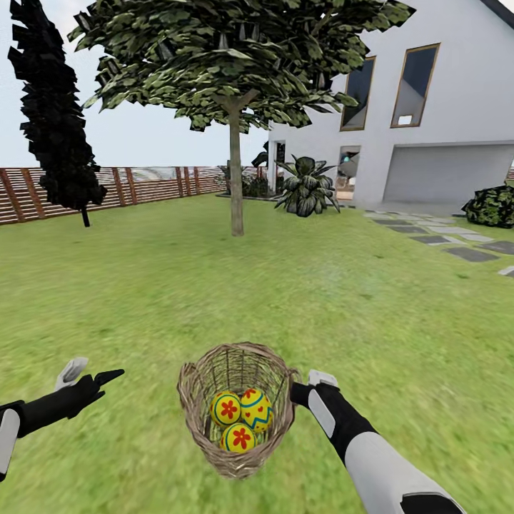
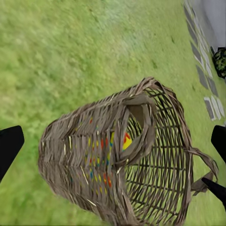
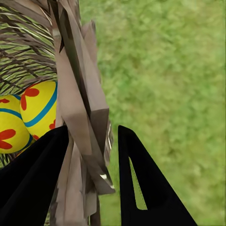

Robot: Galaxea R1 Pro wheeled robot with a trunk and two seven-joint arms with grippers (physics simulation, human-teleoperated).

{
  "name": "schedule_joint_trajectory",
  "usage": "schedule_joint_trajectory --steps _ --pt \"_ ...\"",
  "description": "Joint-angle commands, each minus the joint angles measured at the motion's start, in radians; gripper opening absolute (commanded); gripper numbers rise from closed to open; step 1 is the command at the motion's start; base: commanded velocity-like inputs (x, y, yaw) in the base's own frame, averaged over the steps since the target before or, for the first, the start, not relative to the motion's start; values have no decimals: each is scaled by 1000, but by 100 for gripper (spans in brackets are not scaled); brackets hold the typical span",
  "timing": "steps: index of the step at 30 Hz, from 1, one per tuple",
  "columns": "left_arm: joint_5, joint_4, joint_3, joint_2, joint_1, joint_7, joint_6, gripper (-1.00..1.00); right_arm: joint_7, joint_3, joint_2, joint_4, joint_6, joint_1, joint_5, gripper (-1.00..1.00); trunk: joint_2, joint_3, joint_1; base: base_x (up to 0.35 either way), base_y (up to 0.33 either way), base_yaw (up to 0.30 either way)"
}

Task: Take the three Easter eggs out of the wicker basket on the lawn in the garden, then place them on the lawn next to a single tree (choose any tree) so that all three eggs are next to the same tree and none are left in the basket.

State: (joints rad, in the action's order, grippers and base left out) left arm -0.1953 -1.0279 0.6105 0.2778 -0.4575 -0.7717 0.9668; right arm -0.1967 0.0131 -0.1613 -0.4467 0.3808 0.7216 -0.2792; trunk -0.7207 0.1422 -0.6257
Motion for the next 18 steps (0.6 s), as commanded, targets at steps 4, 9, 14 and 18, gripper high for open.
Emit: schedule_joint_trajectory --steps 4,9,14,18 --pt "1 0 2 0 -1 -5 4 100 -6 2 -1 -3 3 1 -14 -100 -1 2 -1 234 0 0" --pt "2 0 2 0 -1 -5 4 100 -6 2 0 -2 3 1 -14 -100 -1 2 -1 234 0 0" --pt "2 0 2 0 -1 -5 4 100 -6 2 0 -2 3 1 -14 -100 -1 2 -1 233 0 0" --pt "2 0 2 0 -1 -5 4 100 -6 2 0 -3 3 1 -14 -100 -1 2 -1 233 0 0"
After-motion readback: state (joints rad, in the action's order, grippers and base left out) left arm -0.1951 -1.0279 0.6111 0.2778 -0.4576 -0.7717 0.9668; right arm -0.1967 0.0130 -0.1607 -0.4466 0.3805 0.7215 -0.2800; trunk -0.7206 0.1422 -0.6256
